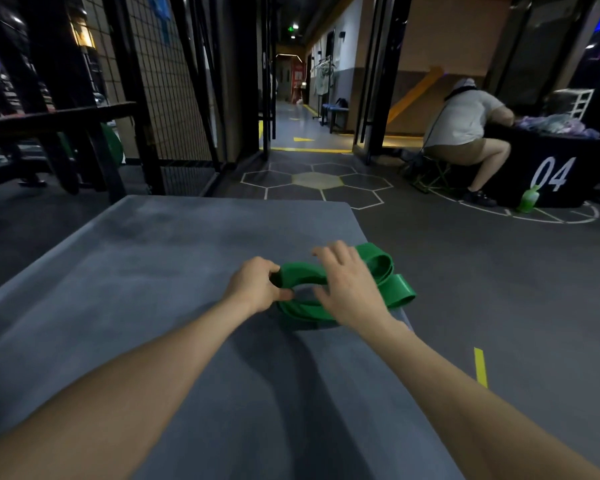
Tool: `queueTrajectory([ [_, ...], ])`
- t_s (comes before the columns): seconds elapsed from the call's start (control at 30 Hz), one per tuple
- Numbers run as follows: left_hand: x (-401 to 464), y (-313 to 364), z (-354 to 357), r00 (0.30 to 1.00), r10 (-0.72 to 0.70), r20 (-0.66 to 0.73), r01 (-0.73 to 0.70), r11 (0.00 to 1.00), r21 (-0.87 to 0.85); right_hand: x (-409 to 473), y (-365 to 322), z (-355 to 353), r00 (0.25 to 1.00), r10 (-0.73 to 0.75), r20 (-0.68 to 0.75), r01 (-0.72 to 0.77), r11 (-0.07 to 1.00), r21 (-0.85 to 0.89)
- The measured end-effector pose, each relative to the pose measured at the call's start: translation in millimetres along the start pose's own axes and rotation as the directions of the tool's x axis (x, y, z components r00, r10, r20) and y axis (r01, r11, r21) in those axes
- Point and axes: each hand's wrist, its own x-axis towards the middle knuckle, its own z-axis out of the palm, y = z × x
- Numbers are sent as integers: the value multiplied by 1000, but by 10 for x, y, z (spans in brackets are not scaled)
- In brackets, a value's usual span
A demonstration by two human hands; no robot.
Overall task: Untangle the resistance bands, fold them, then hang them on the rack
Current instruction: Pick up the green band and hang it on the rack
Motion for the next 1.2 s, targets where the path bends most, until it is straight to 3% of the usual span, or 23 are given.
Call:
queueTrajectory([
  [0.23, -78, 64, -104, 1000, 3, 3, -3, 1000, -6, 73, -124, 141, 992, -130, 9, 129, 966, -224],
  [0.4, -160, 253, -443, 999, 41, -29, -43, 994, -100, 253, -280, -264, 979, -199, -51, 172, 930, -325],
  [0.57, -375, 481, -1049, 988, 99, -122, -108, 992, -67, 483, -626, -778, 975, -205, -82, 160, 912, -377],
  [0.7, -719, 552, -1569, 967, 119, -227, -128, 991, -24, 618, -1073, -1200, 963, -230, -143, 178, 935, -308],
  [0.9, -1458, 364, -2111, 961, 165, -221, -193, 974, -114, 730, -1794, -1590, 967, -197, -161, 172, 973, -154],
  [1.1, -2050, 62, -2648, 975, 60, -213, -114, 960, -255, 726, -2407, -1782, 964, -178, -197, 188, 982, 28],
  [1.2, -2212, -56, -2894, 962, 8, -273, -66, 977, -201, 732, -2679, -1798, 958, -195, -210, 215, 974, 74],
])
